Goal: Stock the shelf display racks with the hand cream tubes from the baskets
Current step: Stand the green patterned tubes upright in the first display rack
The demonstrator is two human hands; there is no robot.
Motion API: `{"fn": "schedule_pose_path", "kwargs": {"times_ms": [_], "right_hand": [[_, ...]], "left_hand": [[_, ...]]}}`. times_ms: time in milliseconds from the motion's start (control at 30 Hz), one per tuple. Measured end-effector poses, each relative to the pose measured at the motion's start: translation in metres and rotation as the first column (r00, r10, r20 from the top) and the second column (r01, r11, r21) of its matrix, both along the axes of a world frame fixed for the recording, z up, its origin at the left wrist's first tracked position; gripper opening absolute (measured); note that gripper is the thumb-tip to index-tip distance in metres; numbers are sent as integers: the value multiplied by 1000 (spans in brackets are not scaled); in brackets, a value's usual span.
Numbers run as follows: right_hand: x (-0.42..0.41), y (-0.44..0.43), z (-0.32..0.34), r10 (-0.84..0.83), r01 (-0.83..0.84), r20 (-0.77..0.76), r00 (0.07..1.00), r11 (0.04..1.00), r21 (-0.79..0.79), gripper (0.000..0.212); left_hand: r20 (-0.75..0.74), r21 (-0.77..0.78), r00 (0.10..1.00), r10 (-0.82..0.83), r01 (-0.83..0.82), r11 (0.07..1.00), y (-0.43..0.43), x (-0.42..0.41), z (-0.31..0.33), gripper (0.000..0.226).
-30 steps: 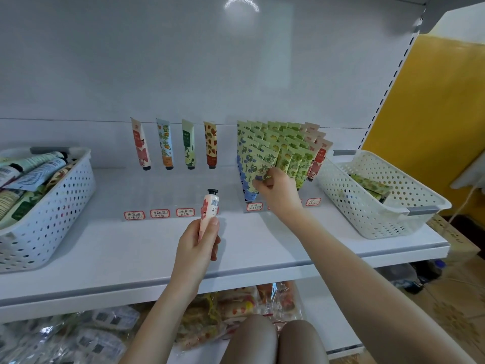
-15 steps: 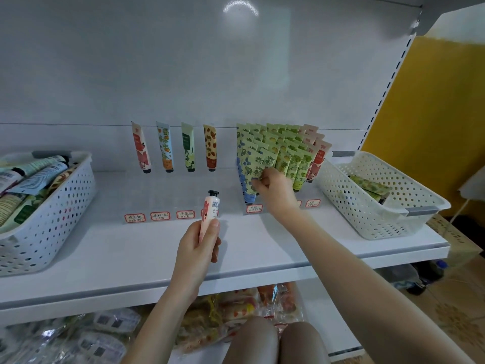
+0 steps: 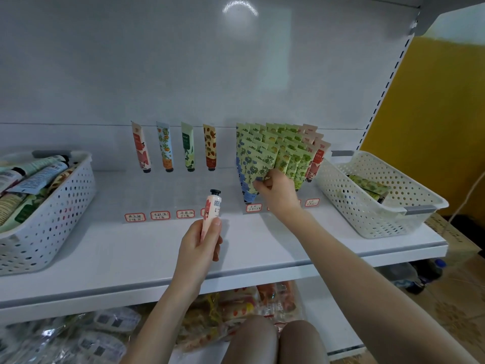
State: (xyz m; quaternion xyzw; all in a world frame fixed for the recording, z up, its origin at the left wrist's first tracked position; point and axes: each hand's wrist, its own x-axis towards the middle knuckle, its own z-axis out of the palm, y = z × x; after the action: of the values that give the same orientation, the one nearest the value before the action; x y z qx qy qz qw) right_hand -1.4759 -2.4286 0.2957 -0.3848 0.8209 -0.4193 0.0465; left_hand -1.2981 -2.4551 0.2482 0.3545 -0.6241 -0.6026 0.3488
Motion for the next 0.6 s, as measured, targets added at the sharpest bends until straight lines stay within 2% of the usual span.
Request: {"fn": "schedule_pose_path", "kwargs": {"times_ms": [600], "right_hand": [[0,-3,1,38,-37,-57,998,999,17,19]], "left_hand": [[19,4,1000,1,-1,1000,1,0,-2,27]]}}
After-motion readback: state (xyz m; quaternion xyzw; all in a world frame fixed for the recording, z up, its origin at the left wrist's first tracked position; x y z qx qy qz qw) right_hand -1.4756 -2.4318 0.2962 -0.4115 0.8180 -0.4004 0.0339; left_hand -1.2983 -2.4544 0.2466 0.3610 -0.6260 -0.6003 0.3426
